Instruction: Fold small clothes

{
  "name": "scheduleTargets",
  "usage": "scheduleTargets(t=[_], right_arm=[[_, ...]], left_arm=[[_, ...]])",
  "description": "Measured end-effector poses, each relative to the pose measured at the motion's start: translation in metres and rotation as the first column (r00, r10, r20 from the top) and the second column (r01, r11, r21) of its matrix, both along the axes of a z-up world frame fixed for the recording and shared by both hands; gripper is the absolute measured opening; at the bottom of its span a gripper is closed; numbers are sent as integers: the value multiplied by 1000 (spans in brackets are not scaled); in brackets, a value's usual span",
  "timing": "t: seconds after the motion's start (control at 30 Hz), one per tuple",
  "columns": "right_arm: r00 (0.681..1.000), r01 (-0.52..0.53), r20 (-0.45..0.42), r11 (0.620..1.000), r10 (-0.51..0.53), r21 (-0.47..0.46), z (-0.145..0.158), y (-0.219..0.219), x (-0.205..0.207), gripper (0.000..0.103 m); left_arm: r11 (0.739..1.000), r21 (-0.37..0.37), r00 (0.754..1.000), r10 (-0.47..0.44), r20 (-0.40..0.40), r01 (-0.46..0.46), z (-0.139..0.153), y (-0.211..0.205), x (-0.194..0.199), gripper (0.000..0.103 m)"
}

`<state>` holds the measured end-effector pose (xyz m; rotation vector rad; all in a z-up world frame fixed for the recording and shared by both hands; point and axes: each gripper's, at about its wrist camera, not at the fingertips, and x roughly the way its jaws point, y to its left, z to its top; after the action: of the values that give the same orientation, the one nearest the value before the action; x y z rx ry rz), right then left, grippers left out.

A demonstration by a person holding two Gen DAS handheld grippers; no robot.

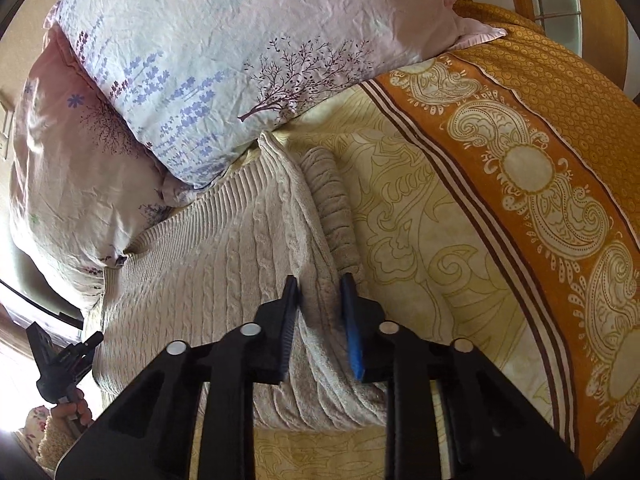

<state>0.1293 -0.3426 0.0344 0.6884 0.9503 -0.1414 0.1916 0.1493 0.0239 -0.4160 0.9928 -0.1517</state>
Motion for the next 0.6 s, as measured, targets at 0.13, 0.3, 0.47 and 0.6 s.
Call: scheduleTargets(t=[0.13,0.3,0.47,0.6], right_arm=[[999,-5,32,1000,4,26,9,3,-5,12],[1000,-1,26,1000,0,30,11,9,-16,11],[998,48,-41,998,-50,-34,-3,1,-15,11],[999,34,-39,995,-38,-95,4,7,-10,12]], left_arm=[[1000,-3,1000,19,-5,-19,-1,7,0,8],[1000,23,1000,18,2,-18,2,7,3,7],[999,14,1000,30,-2,-30,-7,11,7,8],[1000,9,1000,27,-2,-27,-5,10,7,13]])
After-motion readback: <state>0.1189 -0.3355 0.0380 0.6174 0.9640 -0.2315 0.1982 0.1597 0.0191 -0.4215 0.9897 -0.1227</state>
